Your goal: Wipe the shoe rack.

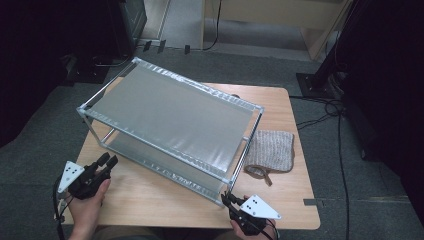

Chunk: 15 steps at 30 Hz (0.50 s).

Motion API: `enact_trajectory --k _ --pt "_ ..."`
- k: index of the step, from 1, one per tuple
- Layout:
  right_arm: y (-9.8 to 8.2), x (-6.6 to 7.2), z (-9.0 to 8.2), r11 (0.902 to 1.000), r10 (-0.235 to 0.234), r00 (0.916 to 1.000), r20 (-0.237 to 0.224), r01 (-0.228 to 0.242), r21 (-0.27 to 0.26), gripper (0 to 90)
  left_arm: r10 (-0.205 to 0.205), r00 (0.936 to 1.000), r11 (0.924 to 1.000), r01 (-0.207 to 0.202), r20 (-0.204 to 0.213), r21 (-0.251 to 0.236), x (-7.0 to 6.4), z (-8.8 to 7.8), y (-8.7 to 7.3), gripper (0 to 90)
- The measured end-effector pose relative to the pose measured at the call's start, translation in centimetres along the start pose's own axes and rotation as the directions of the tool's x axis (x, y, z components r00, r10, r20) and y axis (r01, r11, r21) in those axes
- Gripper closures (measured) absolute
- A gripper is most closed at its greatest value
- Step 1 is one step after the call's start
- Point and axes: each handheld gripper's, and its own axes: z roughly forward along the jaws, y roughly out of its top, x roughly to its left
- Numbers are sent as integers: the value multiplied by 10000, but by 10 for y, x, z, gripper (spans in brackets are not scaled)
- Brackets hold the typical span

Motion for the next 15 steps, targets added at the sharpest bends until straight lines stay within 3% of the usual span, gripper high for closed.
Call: enact_trajectory --k 5,10,15 --pt "-3 -5 -8 10000 43 9998 170 -42 -33 811 -67 9963 9999 55 -861 -149 15 3 5 634" --pt "-6 -9 -14 9999 138 9994 329 -136 -68 810 2 9852 9993 -67 -1712 -376 27 6 11 633" --pt "-11 -14 -23 9995 268 9986 445 -262 -147 809 125 9807 9988 -214 -1951 -437 34 15 16 632"
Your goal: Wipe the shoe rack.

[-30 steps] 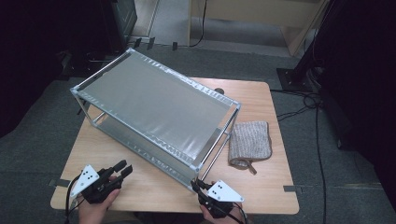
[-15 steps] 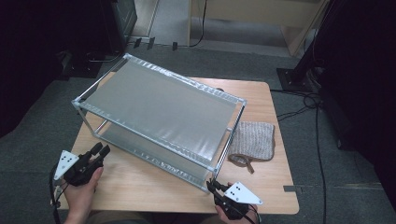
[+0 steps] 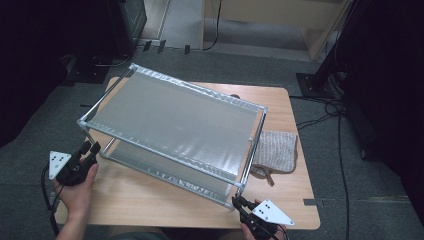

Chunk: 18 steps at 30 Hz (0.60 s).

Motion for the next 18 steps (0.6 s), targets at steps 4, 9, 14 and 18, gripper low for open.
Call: enact_trajectory --k 4,9,14,18 --pt "-3 -3 -5 10000 32 10000 61 -32 -31 808 -63 10000 9994 61 50 326 3 10 3 741" --pt "-2 -3 -4 9999 96 9998 156 -95 -38 808 91 9999 9988 -93 47 480 3 8 3 781" --pt "3 -2 5 10000 66 9977 671 -66 -1 810 -6 10000 9988 2 77 495 13 -6 2 782" --pt "9 -1 17 9998 178 9948 999 -182 34 809 -182 9998 9988 179 82 451 21 -20 -1 779"
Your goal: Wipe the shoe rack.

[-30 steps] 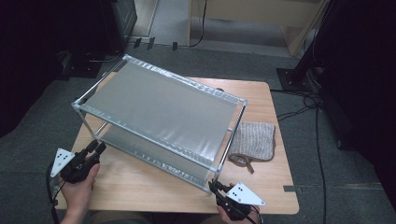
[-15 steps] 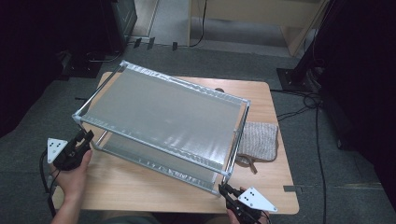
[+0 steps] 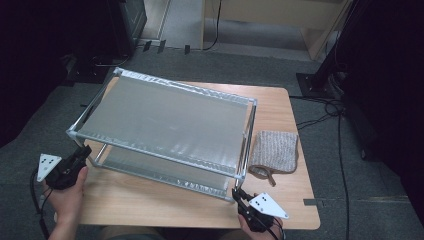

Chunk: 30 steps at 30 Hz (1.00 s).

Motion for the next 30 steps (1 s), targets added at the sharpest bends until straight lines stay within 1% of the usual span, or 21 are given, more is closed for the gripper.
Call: enact_trajectory --k 6,8,10,12,15,17,20,22,25,26,27,28,29,30 --pt "11 -6 21 9996 262 9983 522 -264 39 808 48 10000 10000 -48 21 79 5 -21 -5 780" --pt "16 -9 30 9997 241 9962 832 -248 76 809 53 9999 9999 -54 94 103 5 -28 -6 780" --pt "21 -14 38 9991 397 9938 1042 -408 82 808 127 9998 9998 -130 174 166 4 -36 -8 781" --pt "25 -18 46 9990 431 9913 1243 -438 32 809 151 9995 9997 -156 262 169 3 -41 -10 782" --pt "30 -26 58 9988 488 9871 1527 -490 -26 809 325 9984 9991 -336 462 246 -1 -51 -13 784" --pt "33 -32 68 9984 558 9820 1805 -533 -187 810 424 9976 9987 -439 540 264 -5 -56 -16 786" --pt "38 -40 81 9974 688 9780 1971 -630 -355 811 345 9967 9989 -368 739 297 -10 -64 -19 785" --pt "41 -45 89 9967 761 9745 2111 -688 -420 810 343 9963 9989 -368 783 306 -13 -68 -21 784" --pt "45 -52 99 9947 956 9717 2161 -847 -588 806 264 9952 9990 -297 942 342 -18 -74 -24 782" --pt "47 -55 102 9944 991 9720 2131 -887 -575 792 268 9943 9989 -305 1036 344 -20 -75 -25 782" --pt "49 -58 104 9943 1034 9712 2146 -952 -485 727 259 9929 9988 -307 1160 391 -23 -77 -25 781" --pt "52 -59 104 9944 1032 9723 2095 -960 -442 579 294 9920 9984 -350 1224 435 -25 -78 -26 781" --pt "55 -61 102 9944 1007 9744 2012 -919 -525 501 352 9907 9980 -417 1313 471 -30 -79 -27 782" --pt "59 -65 94 9941 971 9771 1895 -858 -668 452 401 9893 9976 -476 1402 506 -33 -81 -28 782"
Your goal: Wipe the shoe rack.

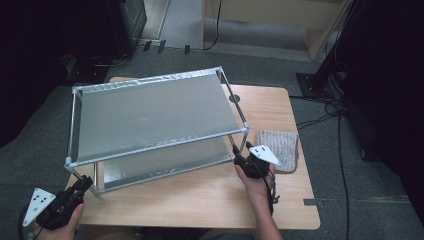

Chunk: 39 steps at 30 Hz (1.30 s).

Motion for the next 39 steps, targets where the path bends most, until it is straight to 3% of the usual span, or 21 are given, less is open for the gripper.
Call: enact_trajectory --k 3,4,5,7,10,13,16,19,22,25,27,30,34,39 --pt "7 -22 -20 9985 430 9986 295 -420 -337 430 189 9992 9997 -193 349 122 -10 -1 -2 783" --pt "6 -38 -31 9955 865 9940 668 -835 -455 422 203 9990 9997 -209 388 137 -12 -2 -2 783" --pt "5 -46 -34 9947 965 9916 857 -932 -425 414 195 9987 9997 -203 481 166 -15 -2 -2 783" --pt "-4 -63 -38 9959 903 9864 1374 -885 -189 392 219 9978 9995 -231 622 196 -20 -2 -4 782" --pt "-16 -81 -30 9899 1058 9782 1785 -1206 741 309 245 9964 9993 -269 812 278 -26 -3 -5 781" --pt "-24 -86 -16 9752 1298 9654 2262 -1656 1472 199 361 9942 9988 -393 1013 298 -32 -1 -6 782" --pt "-27 -85 -4 9600 1312 9522 2759 -1915 2043 165 427 9924 9986 -460 1156 259 -34 0 -7 782" --pt "-32 -83 7 9418 1093 9503 2914 -1927 2753 170 434 9900 9985 -474 1346 263 -34 0 -7 782" --pt "-36 -82 9 9395 907 9482 3045 -1829 2897 188 353 9870 9988 -402 1568 281 -33 0 -8 781" --pt "-38 -83 5 9304 1213 9471 2973 -2128 2984 218 506 9806 9979 -571 1895 294 -36 -3 -10 781" --pt "-39 -83 2 9296 1244 9508 2836 -2116 3018 265 744 9719 9961 -833 2231 304 -40 -5 -11 783" --pt "-40 -81 -3 9345 1135 9577 2643 -1933 2991 381 982 9600 9936 -1092 2623 277 -48 -4 -12 785" --pt "-43 -77 -7 9413 1351 9685 2090 -1913 2783 645 1356 9449 9892 -1462 2978 136 -56 -1 -15 787" --pt "-43 -79 -14 9525 1658 9670 1935 -2079 2226 712 1137 9379 9923 -1232 3278 84 -54 0 -16 783"
